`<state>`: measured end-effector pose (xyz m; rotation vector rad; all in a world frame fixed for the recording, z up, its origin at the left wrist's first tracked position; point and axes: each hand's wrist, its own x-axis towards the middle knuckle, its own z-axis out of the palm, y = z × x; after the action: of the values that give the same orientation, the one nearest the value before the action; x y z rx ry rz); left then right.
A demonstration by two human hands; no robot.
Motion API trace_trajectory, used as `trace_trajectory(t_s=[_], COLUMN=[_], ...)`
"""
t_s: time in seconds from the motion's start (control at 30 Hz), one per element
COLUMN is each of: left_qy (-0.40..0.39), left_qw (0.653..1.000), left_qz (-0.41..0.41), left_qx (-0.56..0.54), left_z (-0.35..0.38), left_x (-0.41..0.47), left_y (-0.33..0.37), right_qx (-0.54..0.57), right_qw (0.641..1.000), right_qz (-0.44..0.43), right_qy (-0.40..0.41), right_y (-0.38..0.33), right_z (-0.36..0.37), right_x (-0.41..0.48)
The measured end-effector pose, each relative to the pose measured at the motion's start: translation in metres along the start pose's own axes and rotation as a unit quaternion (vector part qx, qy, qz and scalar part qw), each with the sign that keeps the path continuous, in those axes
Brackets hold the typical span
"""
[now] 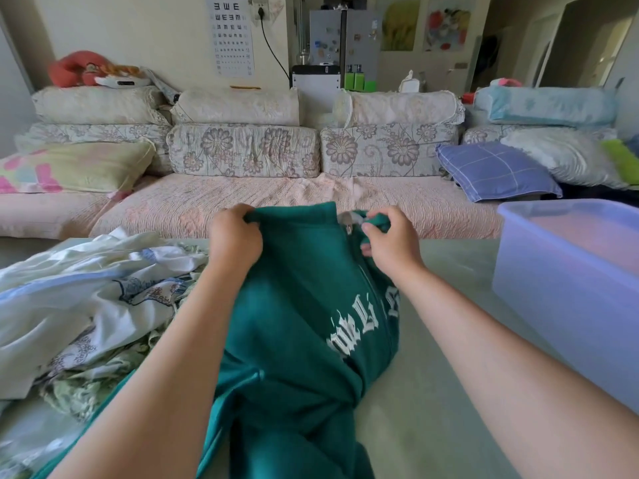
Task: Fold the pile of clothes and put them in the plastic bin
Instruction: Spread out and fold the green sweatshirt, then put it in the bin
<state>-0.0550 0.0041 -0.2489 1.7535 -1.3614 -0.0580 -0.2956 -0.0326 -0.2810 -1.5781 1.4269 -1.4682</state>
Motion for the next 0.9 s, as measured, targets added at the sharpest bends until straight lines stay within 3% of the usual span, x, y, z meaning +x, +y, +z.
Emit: trace_trajectory(t_s=[0.03, 0.1, 0.17, 0.23, 0.33, 0.5, 0.6, 0.67, 0.73, 0.77, 0.9], left_qy=[-0.012, -0.100, -0.200, -0.265, -0.329, -0.352, -0.393, -0.400, -0.379, -0.367, -0.329], left_qw=[1.000, 0.995, 0.979, 0.956, 0.928, 0.913, 0.876, 0.848, 0.863, 0.875, 0.916], left_qz=[0.002, 0.000, -0.015, -0.005, 0.053, 0.155, 0.179, 0.183, 0.190, 0.202, 0.194], left_qx=[-0.010, 0.003, 0.045, 0.124, 0.169, 0.133, 0.214, 0.296, 0.274, 0.244, 0.121], left_z=[0.001, 0.008, 0.015, 0.022, 0.028, 0.022, 0.011, 0.007, 0.002, -0.002, -0.033], left_x=[0.001, -0.003, -0.009, -0.015, -0.026, -0.060, -0.084, -0.098, -0.108, -0.112, -0.116], left_y=[-0.004, -0.012, -0.020, -0.023, -0.010, 0.020, 0.027, 0.026, 0.023, 0.022, 0.018], right_qx=[0.027, 0.020, -0.107, -0.197, -0.190, -0.257, -0.345, -0.435, -0.492, -0.493, -0.439], right_qw=[0.999, 0.988, 0.956, 0.927, 0.938, 0.937, 0.900, 0.840, 0.786, 0.784, 0.848], right_qz=[-0.030, -0.051, -0.054, -0.052, -0.022, -0.022, 0.025, 0.058, 0.079, 0.076, 0.014], right_qy=[-0.022, -0.146, -0.268, -0.315, -0.288, -0.236, -0.264, -0.320, -0.365, -0.369, -0.296], right_y=[0.002, 0.010, 0.022, 0.039, 0.051, 0.028, 0.014, 0.010, 0.014, 0.018, 0.030], right_z=[0.006, 0.017, 0.025, 0.031, 0.033, 0.014, -0.002, -0.007, -0.005, -0.002, 0.007], right_x=[0.003, 0.003, 0.000, 0.000, -0.001, -0.016, -0.035, -0.052, -0.071, -0.080, -0.098])
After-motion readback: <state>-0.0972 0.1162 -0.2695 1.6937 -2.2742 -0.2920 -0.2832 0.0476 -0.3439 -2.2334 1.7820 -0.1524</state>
